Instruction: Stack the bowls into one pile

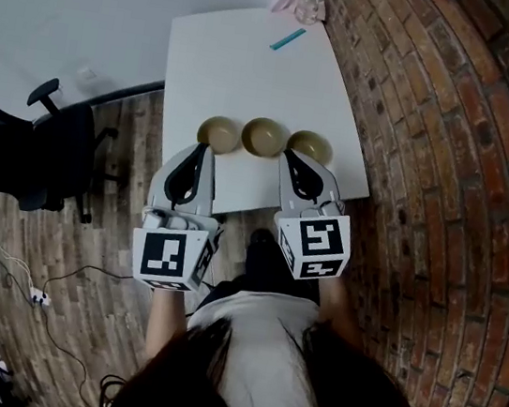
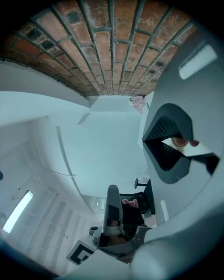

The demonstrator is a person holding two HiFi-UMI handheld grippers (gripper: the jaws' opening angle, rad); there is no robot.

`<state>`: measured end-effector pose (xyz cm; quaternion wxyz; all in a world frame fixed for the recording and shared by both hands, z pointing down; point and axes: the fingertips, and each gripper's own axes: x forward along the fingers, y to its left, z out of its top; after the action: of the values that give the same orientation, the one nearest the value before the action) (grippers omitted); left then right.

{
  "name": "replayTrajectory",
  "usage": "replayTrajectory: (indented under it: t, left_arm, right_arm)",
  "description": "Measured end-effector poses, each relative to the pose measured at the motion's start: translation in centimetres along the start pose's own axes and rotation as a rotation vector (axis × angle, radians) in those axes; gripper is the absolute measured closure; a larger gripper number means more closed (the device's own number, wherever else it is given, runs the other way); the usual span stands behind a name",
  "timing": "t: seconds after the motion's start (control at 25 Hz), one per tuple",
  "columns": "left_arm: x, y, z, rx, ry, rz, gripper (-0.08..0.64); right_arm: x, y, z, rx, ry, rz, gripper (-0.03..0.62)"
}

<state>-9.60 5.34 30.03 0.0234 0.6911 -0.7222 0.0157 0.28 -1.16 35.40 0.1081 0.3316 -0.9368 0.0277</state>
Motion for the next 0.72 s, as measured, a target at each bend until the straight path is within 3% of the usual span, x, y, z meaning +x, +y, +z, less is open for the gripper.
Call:
replayTrajectory:
  t: [0.72]
  left_arm:
    - [8.0,0.2,-0.5,0.016,0.036,0.073,0.560]
  right_arm:
    - [5.5,-4.6,-1.9,-0.017,0.067,0.110,0.589]
